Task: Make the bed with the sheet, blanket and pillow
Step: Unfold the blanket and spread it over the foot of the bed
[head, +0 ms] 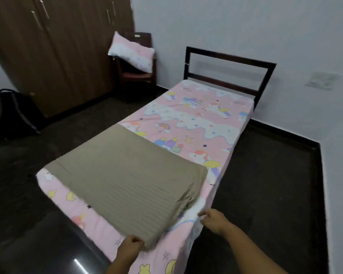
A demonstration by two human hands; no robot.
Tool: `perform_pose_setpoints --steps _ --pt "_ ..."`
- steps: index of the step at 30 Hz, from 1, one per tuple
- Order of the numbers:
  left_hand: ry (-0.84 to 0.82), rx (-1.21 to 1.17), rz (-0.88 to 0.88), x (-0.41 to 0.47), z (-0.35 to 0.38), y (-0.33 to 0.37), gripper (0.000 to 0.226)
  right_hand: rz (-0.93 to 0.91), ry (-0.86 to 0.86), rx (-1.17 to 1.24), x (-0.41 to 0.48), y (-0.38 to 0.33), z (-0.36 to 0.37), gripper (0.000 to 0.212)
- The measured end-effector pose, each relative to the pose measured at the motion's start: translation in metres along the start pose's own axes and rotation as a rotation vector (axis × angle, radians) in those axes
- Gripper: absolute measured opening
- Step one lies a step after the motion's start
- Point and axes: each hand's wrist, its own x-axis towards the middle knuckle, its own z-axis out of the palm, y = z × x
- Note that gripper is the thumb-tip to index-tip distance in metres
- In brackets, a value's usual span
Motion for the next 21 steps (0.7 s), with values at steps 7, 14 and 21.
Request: perform_pose_setpoints --steps 7,14,21 --pt "0.048 -0.043 -0.094 -0.010 0.019 -0.027 0.010 -0.059 -0.069 -0.034 0.028 0.015 0.003 0.030" --pt "0.229 -0.133 -0.200 -0.019 0.081 -0.058 0.015 -0.193 -0.235 -0.219 0.070 0.043 -0.011 0.030" --pt "0.334 -0.162 -0.216 -0.004 0.125 -0.070 0.018 -0.180 -0.290 -0.175 0.108 0.078 -0.033 0.033"
